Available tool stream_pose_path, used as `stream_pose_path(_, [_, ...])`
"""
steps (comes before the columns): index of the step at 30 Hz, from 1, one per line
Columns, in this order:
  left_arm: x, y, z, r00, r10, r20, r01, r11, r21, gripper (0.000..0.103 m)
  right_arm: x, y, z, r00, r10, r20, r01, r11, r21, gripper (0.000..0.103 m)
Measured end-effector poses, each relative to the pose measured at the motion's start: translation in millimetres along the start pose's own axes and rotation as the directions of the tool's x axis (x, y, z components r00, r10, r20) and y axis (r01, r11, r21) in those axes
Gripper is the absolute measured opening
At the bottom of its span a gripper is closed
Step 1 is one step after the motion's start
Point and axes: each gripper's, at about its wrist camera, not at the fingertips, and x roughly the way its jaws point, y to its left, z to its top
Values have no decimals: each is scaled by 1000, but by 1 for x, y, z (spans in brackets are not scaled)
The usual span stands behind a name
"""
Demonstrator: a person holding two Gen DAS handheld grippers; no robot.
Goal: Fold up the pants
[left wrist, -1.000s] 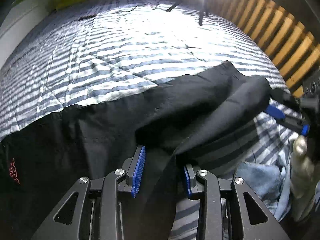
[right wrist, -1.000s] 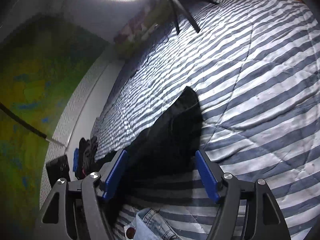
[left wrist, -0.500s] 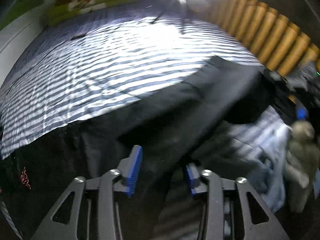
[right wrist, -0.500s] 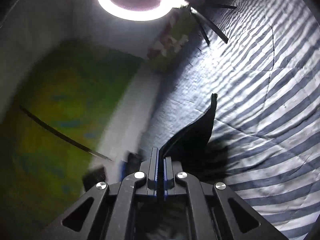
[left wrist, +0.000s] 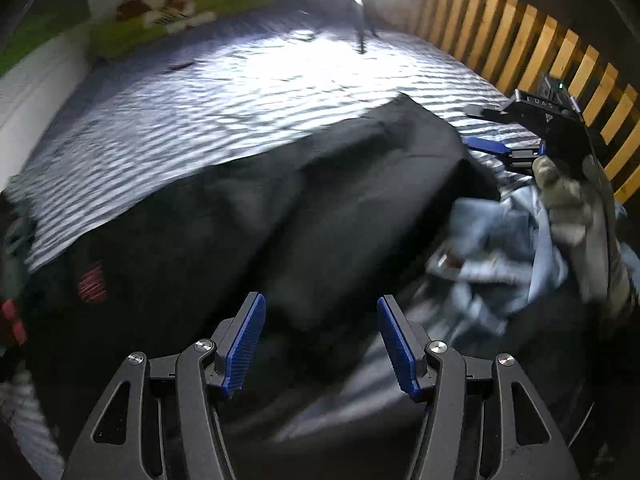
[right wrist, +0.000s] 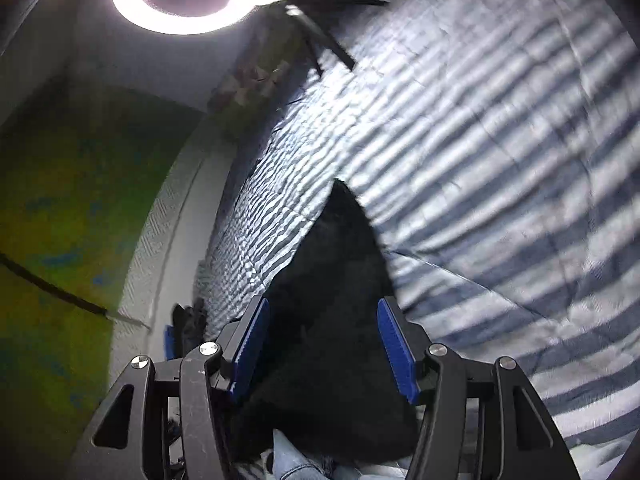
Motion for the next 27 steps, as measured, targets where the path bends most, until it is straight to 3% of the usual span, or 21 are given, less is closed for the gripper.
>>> stream_pose_path(4, [-43, 59, -56, 996, 85, 1, -85, 993, -87, 62, -2, -14, -2, 999, 9, -34, -7, 998, 57, 55])
stream_pose_path(8, [-68, 114, -116, 989, 137, -50, -145, 970, -198, 62, -2, -1, -19, 990, -106, -97, 100, 993, -66, 52])
stream_pose_path(10, [-80, 138, -141, 987, 150, -57, -159, 957, -245, 62, -7, 10, -27, 970, -225, -92, 209, 965, -157, 49])
stream_pose_path(14, [-105, 168, -171, 991, 135, -6, -130, 941, -313, 62, -20, 19, -34, 939, -338, -53, 325, 929, -175, 52])
stream_pose_path(18, [-106, 182, -182, 990, 144, -2, -137, 937, -320, 62, -9, 46, -45, 921, -387, -54, 353, 884, -307, 61])
stream_pose_path(20, [-105, 189, -188, 988, 156, -9, -150, 932, -329, 62, 15, 51, -51, 879, -470, -80, 411, 832, -372, 64])
stream_pose_path(21, [-105, 194, -192, 988, 155, -11, -149, 928, -341, 62, 20, 56, -57, 862, -505, -52, 443, 798, -408, 65])
stream_pose_path(22, [-105, 199, -195, 988, 151, -13, -146, 923, -356, 62, 23, 60, -60, 850, -523, -58, 451, 782, -431, 62])
stream_pose_path(25, [-103, 211, -201, 987, 160, -28, -158, 911, -382, 62, 24, 74, -63, 829, -553, -77, 469, 764, -443, 4])
stream_pose_path(26, [-102, 214, -202, 985, 170, -33, -169, 907, -385, 62, 21, 77, -60, 822, -563, -86, 483, 770, -417, 3])
stream_pose_path(27, [-103, 216, -203, 983, 179, -35, -178, 904, -389, 62, 14, 84, -56, 841, -529, -109, 456, 804, -380, 3])
